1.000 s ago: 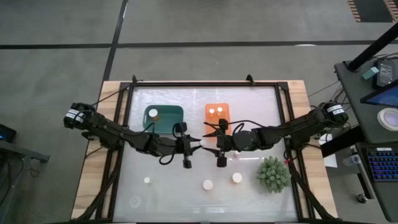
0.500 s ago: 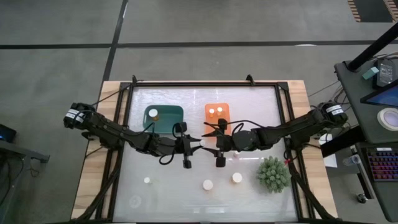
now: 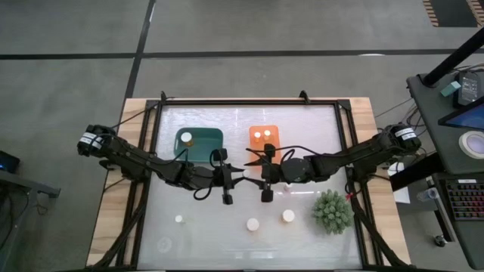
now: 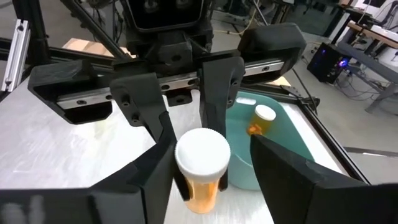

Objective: Pick and place medicine bottles into bin by pill shape (circle, oval)
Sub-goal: Put the small orange pill bottle into the orange bin

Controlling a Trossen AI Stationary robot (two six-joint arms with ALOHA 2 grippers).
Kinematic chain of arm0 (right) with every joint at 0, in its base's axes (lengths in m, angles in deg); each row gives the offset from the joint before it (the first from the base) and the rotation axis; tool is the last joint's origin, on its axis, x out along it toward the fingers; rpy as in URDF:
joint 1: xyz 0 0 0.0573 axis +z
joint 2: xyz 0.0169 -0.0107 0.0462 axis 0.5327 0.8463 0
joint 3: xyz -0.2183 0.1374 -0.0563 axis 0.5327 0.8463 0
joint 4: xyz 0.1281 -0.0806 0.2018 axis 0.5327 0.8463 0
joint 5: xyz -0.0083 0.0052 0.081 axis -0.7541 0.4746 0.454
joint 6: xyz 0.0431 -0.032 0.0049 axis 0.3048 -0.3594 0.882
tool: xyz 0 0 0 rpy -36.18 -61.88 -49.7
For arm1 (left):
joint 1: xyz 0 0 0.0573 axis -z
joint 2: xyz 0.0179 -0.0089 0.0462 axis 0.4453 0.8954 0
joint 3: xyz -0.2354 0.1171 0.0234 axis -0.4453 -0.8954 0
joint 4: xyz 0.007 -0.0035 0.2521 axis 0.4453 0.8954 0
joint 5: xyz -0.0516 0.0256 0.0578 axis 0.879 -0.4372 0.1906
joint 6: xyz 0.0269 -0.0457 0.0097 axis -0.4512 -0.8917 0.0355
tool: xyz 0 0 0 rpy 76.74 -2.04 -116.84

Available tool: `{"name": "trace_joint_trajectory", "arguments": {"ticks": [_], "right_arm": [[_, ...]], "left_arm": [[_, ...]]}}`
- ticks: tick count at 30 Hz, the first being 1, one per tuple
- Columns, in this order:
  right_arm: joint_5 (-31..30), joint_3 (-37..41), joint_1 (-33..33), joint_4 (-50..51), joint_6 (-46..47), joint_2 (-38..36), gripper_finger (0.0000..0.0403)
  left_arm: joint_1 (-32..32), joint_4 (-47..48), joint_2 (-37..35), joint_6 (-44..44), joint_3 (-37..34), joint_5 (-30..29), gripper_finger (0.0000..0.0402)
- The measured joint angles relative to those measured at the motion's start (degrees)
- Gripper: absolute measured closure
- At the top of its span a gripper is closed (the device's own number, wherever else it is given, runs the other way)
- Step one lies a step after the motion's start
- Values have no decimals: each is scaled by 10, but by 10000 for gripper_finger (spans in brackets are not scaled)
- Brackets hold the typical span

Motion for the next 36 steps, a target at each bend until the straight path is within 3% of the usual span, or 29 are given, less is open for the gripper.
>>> {"name": "trace_joint_trajectory", "arguments": {"ticks": [12,21,29,36], "right_arm": [[1,-1,0,13,4,-1,299],[2,-1,0,19,18,-1,289],[2,-1,-1,27,33,-2,290],[2,-1,-23,59,69,-16,291]], "left_arm": [[0,0,0,1,-1,-3,337],[0,-1,0,1,-1,-7,284],[0,5,0,4,-1,-7,207],[0,74,-41,20,-1,-7,173]]}}
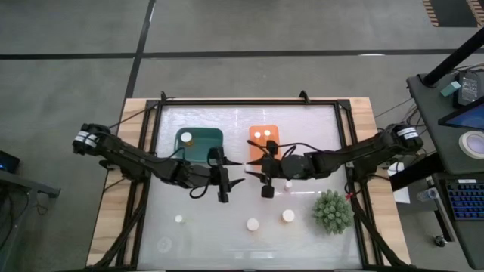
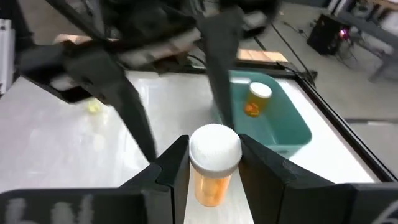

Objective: Pick and place medicine bottles into bin by pill shape (circle, oval)
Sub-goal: Put the small orange pill bottle into the orange bin

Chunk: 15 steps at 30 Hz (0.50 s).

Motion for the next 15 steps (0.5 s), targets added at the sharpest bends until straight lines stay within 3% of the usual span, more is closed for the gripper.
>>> {"name": "trace_joint_trajectory", "arguments": {"ticks": [15], "right_arm": [[1,37,-137,46,111,-9,290]], "left_arm": [[0,48,-83,-4,-14,0,171]]}}
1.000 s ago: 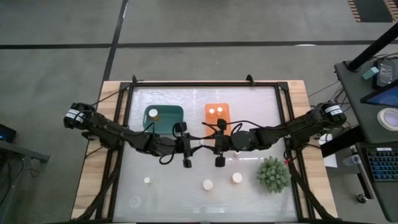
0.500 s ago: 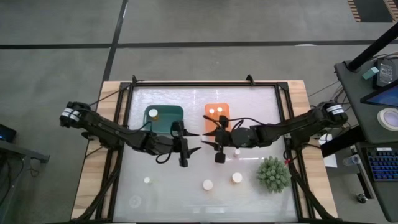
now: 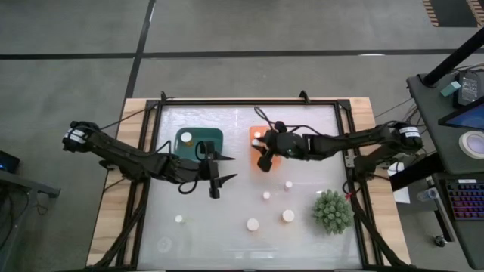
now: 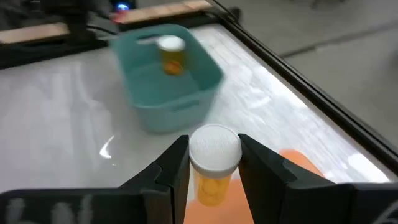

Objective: Pick and place medicine bottles into bin by pill shape (circle, oval)
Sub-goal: Put the small orange pill bottle into the orange bin

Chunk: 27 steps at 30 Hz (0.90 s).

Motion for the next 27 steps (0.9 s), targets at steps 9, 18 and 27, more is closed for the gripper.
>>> {"name": "trace_joint_trajectory", "arguments": {"ticks": [9,18,27], "right_arm": [[0,53,-52,-11,36,9,290],[-2,76,-67,-56,63,64,289],[-1,76,-67,-77,73,112,289]], "left_arm": [[0,-19,-6,-1,-17,0,171],[0,-33,-6,-1,-19,0,171],[0,-33,-5,-1,-21,0,171]]}}
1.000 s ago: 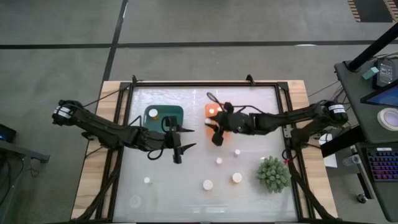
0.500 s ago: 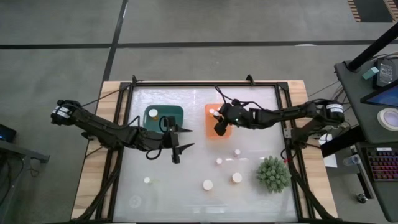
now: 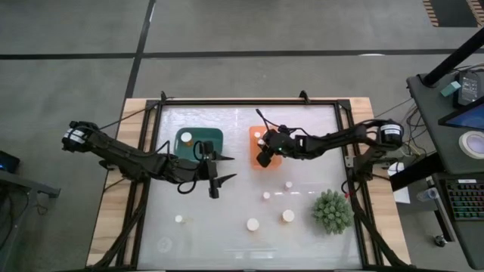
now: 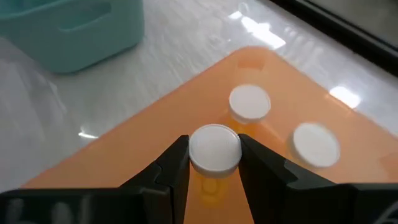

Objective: Pick and place medicine bottles into bin by pill shape (circle, oval)
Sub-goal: Put the small orange pill bottle into the orange bin, then put the left large orange pill bottle into the green bin

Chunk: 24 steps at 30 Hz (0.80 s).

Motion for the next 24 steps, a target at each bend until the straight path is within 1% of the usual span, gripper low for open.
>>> {"name": "trace_joint_trajectory", "arguments": {"ticks": [4,7,18,24], "right_arm": [[0,0,0,1,4,9,287],[0,0,0,-1,10,10,279],[0,0,0,2,18,6,208],[0,0,1,8,18,-24,196]], "left_arm": [[0,0,0,0,0,0,171],[0,0,0,0,0,0,171],[0,0,0,0,0,0,171],[0,0,0,-4,0,0,171]]}}
